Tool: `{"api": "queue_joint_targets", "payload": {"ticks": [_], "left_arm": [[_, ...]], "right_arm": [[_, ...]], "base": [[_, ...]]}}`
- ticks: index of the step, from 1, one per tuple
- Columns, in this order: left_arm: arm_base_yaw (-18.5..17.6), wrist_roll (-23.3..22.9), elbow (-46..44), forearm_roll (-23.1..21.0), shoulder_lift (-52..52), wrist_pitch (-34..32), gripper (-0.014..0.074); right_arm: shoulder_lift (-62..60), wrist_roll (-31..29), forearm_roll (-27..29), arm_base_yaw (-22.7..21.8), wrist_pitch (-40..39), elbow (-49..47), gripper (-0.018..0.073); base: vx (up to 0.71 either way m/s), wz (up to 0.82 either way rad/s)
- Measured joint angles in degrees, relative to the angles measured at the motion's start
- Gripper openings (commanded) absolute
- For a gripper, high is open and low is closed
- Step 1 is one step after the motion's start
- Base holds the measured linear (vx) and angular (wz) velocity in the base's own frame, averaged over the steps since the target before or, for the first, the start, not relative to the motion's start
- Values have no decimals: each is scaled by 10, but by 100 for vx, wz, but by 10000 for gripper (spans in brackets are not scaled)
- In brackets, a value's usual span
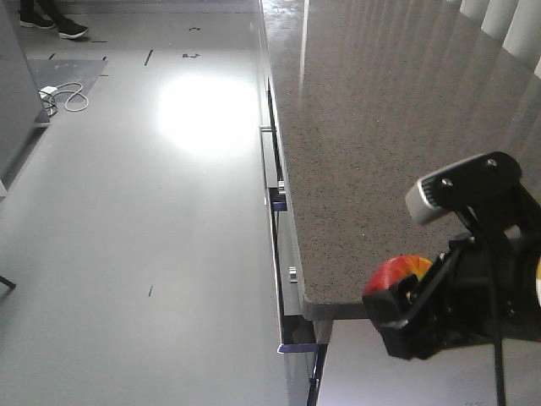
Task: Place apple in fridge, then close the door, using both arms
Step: 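Lift the apple off the counter and pull it toward the robot, then drive away from the counter toward the open refrigerator holding the apple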
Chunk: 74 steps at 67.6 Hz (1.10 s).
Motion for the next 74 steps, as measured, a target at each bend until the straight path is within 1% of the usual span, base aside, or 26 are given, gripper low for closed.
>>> {"api": "queue_joint_targets", "payload": {"ticks": [14,32,44,74], "left_arm": [[0,0,0,0,0,0,-6],[0,0,0,0,0,0,-6],[0,0,0,0,0,0,-6],[0,0,0,0,0,0,-6]], "right_arm": [[-90,0,15,3,3,49,223],[-173,0,16,3,51,63,223],[-191,0,16,3,62,63,223],[-191,0,16,3,63,63,223]], "base": [[0,0],[0,0],[0,0],[0,0]]}}
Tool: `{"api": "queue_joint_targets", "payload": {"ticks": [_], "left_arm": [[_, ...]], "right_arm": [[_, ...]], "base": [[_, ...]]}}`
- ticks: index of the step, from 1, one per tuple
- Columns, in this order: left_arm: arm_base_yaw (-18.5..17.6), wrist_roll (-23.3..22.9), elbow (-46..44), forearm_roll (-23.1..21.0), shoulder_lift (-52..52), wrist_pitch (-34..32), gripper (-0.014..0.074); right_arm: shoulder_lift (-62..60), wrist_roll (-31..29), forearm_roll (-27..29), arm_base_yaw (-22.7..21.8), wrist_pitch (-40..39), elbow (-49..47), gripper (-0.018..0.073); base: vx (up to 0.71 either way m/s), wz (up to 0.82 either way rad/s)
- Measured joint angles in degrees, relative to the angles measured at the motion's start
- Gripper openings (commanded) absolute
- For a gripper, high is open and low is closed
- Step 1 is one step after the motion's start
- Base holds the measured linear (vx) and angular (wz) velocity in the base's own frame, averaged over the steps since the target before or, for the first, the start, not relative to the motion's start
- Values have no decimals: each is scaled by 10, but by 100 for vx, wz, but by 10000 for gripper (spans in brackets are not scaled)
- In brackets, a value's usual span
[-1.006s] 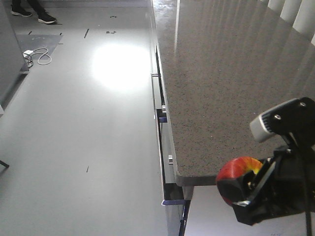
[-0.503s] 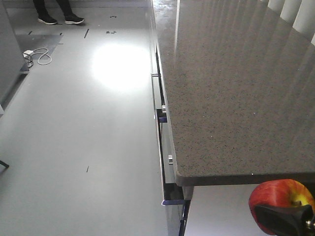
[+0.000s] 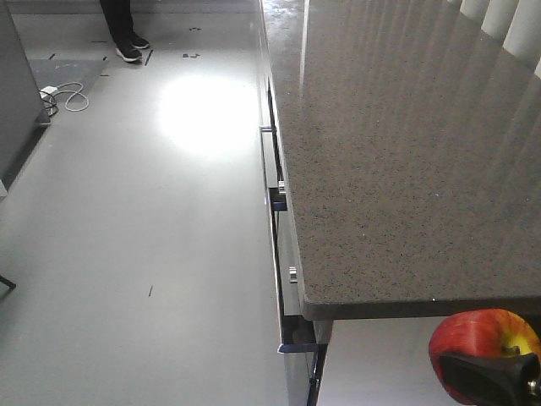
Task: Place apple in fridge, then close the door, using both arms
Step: 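Drive away from the counter toward the open refrigerator holding the apple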
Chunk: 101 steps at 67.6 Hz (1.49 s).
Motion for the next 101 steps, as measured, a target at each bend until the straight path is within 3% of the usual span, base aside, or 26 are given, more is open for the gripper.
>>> {"api": "queue_joint_targets", "payload": {"ticks": [54,101], "left_arm": [[0,0,0,0,0,0,-6],[0,0,0,0,0,0,-6]], "right_arm": [[0,0,0,0,1,0,223],[0,0,0,0,1,0,223]], "base": [[0,6],[0,40]]}}
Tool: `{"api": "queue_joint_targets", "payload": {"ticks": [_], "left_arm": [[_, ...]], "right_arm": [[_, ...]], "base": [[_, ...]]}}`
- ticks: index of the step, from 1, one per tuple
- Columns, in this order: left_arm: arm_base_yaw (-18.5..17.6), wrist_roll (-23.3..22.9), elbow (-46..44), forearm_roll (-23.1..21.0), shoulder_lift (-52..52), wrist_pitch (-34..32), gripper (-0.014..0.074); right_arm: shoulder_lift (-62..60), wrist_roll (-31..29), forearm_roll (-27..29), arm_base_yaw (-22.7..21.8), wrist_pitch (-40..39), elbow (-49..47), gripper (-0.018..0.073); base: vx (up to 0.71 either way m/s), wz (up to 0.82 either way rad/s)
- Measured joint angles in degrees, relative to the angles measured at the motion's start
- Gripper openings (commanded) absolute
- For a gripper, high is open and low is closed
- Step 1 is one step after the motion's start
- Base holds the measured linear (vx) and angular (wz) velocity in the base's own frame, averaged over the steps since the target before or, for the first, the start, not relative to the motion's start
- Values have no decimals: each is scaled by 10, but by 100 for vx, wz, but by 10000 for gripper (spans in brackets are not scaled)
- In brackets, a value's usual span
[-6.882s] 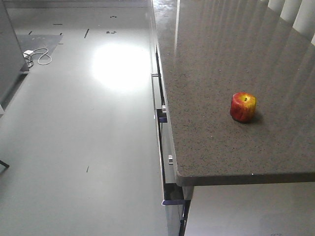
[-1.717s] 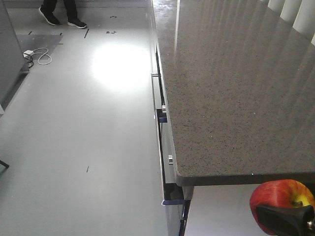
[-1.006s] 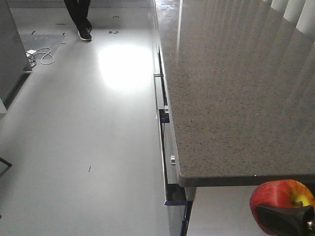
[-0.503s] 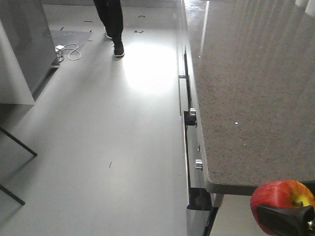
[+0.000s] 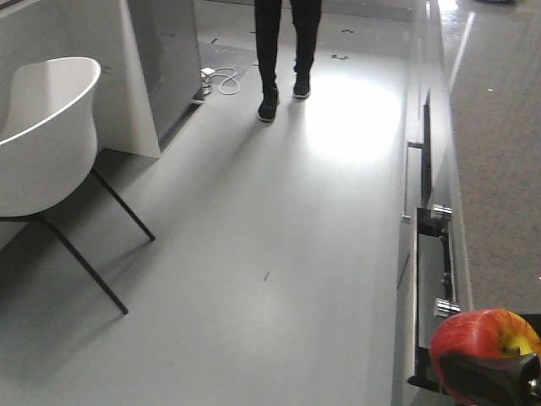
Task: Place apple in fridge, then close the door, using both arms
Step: 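Drive away from the counter toward the open refrigerator holding the apple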
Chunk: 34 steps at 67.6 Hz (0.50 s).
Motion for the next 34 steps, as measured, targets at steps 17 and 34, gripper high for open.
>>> {"api": "queue_joint_targets", "payload": {"ticks": [17,34], "left_arm": [[0,0,0,0,0,0,-6],[0,0,0,0,0,0,-6]], "right_arm": [[0,0,0,0,0,0,223],[0,0,0,0,0,0,223]], "base": [[-1,51],[-2,49]]}}
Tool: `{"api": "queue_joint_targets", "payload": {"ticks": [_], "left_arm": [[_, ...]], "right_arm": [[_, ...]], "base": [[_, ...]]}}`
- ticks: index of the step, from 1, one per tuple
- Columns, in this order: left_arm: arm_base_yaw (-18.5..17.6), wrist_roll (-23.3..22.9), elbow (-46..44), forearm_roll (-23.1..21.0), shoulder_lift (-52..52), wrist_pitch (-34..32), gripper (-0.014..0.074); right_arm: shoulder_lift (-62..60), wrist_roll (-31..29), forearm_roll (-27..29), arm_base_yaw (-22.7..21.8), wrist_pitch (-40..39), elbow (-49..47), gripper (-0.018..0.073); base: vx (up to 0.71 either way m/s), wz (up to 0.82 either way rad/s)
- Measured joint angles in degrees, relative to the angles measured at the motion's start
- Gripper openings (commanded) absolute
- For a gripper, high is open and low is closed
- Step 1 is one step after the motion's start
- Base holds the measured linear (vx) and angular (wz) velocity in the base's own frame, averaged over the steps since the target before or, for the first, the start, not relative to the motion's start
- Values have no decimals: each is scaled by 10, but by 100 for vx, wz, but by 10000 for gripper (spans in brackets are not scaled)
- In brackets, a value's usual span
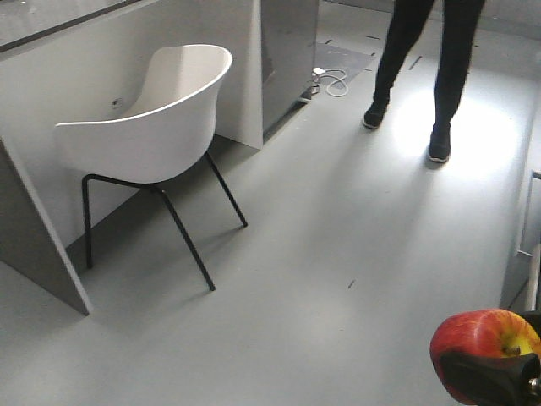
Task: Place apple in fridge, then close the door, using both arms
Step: 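Drive away from the counter toward the open refrigerator holding the apple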
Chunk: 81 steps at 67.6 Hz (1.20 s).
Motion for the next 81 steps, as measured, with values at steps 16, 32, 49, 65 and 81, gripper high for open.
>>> {"api": "queue_joint_targets", "payload": {"ticks": [16,32,49,65,81], "left_arm": [[0,0,0,0,0,0,-6],[0,0,0,0,0,0,-6],[0,0,0,0,0,0,-6],[0,0,0,0,0,0,-6],[0,0,0,0,0,0,-6]], "right_arm": [[0,0,0,0,0,0,223],[0,0,0,0,0,0,223],[0,0,0,0,0,0,223],[0,0,0,0,0,0,223],[0,0,0,0,0,0,223]], "base": [[-2,54],[-2,58],[-2,61],[1,59],[6,49]]}}
